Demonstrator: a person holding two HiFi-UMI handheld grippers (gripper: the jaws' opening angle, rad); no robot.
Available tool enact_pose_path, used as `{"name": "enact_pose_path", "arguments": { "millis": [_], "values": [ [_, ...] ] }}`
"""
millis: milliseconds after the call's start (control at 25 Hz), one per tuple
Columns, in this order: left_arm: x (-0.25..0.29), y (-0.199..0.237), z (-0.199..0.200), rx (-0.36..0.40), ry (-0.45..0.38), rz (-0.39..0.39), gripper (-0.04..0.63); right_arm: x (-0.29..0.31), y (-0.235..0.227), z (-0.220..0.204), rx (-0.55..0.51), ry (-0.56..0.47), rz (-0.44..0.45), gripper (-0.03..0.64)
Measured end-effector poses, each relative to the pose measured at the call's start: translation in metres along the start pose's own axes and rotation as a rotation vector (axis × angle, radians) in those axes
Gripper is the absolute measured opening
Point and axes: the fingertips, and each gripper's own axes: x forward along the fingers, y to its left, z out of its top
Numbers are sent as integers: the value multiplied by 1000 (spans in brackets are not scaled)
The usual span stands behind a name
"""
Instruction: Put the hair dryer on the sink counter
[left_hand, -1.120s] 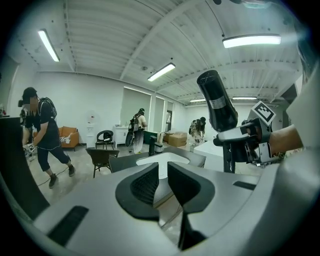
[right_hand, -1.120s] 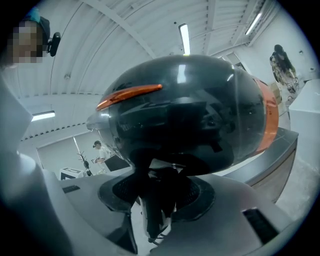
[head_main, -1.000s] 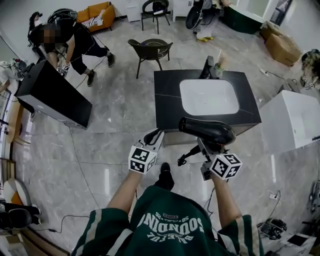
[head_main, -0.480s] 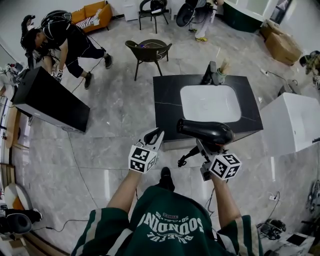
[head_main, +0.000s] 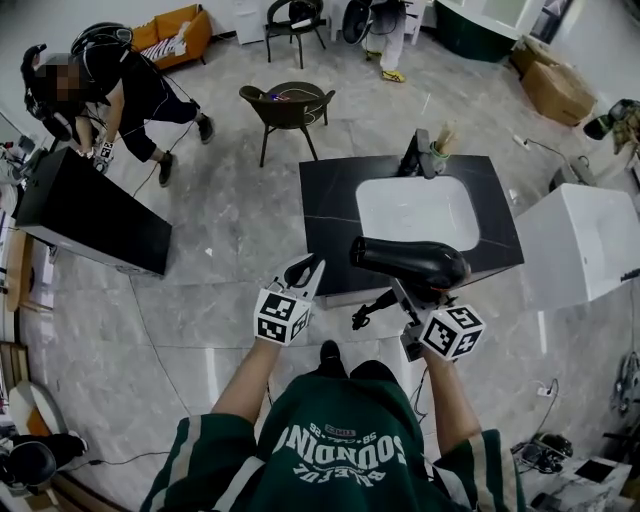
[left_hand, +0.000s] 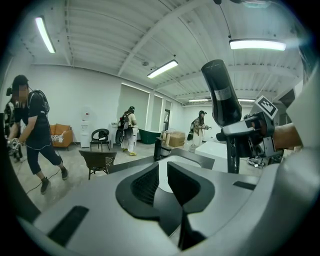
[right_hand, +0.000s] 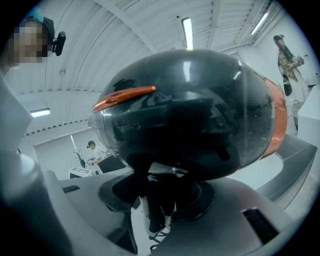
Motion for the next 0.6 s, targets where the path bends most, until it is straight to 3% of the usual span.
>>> {"name": "enact_pose_path", "arguments": {
  "millis": [600],
  "values": [
    [39,28,17,-2,-10,17,61,32,3,56,-48,28,42,193]
  ]
}}
